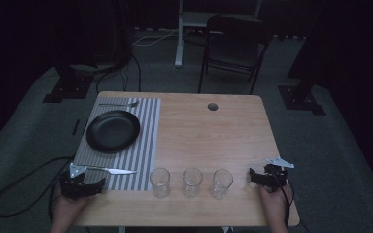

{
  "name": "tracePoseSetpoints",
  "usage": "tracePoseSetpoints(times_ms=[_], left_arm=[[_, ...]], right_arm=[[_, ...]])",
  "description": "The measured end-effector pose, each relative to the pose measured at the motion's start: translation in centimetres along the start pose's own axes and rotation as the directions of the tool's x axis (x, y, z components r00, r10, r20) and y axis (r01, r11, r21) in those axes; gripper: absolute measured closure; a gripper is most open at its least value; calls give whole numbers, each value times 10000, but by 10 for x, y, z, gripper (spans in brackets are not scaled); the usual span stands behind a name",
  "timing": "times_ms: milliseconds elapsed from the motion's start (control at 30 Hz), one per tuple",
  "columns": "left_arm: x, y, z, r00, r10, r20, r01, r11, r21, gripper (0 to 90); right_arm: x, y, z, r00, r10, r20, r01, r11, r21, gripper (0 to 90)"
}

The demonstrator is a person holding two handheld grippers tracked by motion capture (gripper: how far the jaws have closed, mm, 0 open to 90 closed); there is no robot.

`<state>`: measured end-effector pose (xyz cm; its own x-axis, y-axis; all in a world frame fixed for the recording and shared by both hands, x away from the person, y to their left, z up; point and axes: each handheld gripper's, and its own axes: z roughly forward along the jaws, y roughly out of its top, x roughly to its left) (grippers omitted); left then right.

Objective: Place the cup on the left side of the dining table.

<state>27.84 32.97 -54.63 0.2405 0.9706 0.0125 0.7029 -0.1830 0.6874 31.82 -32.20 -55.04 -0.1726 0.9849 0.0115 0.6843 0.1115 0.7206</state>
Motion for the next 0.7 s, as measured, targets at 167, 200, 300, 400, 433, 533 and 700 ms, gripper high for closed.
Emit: tracePoseSetpoints(times_ms=[167,200,300,400,433,533,700], left_arm=[[1,0,-1,9997,159,157,-161,9998,114,4],[1,0,-1,9997,190,172,-193,9997,137,4],[1,-1,-1,9997,187,173,-189,9998,66,4],[1,-1,-1,9996,205,194,-206,9998,46,4],[1,-1,-1,9996,205,194,-206,9998,46,4],[2,-2,-2,9993,289,251,-291,9996,47,5],[3,-1,-2,9990,350,277,-352,9993,89,10]], right_arm=[[0,0,0,10000,11,12,-11,10000,-11,118],[0,0,0,10000,11,12,-11,10000,-11,118],[0,0,0,10000,12,13,-12,10000,-6,118],[0,0,0,10000,14,11,-14,10000,-10,118],[0,0,0,10000,14,11,-14,10000,-10,118],[0,0,0,10000,7,12,-7,10000,-10,119],[0,0,-1,10000,44,38,-44,10000,0,120]])
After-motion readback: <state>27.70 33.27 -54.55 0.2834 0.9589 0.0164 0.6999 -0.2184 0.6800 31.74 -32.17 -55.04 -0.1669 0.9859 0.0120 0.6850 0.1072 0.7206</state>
